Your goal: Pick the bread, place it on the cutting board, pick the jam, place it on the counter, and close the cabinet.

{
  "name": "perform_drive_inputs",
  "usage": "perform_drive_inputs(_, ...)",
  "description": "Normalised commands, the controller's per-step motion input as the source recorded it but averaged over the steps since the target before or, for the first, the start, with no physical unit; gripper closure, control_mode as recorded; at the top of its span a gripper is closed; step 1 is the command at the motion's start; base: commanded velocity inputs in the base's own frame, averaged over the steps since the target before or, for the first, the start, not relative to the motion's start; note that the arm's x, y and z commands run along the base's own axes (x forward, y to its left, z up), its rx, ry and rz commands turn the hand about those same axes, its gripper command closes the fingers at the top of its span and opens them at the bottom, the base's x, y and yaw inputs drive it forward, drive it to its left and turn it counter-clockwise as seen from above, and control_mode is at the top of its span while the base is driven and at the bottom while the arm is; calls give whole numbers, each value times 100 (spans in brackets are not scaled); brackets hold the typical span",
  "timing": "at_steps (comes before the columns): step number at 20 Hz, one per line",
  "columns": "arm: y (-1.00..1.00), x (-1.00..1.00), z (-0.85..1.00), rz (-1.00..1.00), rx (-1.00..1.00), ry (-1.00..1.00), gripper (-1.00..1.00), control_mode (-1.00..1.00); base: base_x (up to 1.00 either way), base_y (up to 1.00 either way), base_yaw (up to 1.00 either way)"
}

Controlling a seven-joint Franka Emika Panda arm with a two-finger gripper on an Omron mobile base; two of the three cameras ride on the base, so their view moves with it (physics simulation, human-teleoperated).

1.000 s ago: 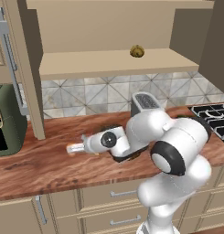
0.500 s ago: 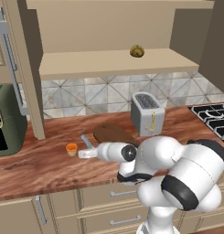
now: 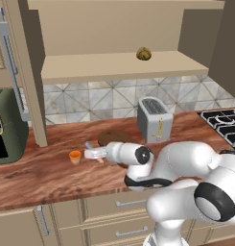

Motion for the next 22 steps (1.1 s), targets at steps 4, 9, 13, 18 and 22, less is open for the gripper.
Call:
perform_drive_inputs(4, 0, -16, 64, -2, 0, 0, -100, -100, 0, 0, 0)
perform_drive_inputs(9, 0, -14, 65, -6, 0, 1, -100, -100, 0, 0, 0)
perform_drive_inputs(13, -2, -11, 63, -11, 0, 3, -100, -100, 0, 0, 0)
perform_drive_inputs(18, -3, -14, 52, -13, 0, 3, -100, -100, 0, 0, 0)
perform_drive_inputs(22, -8, -18, 41, -13, 0, 2, -100, -100, 0, 0, 0)
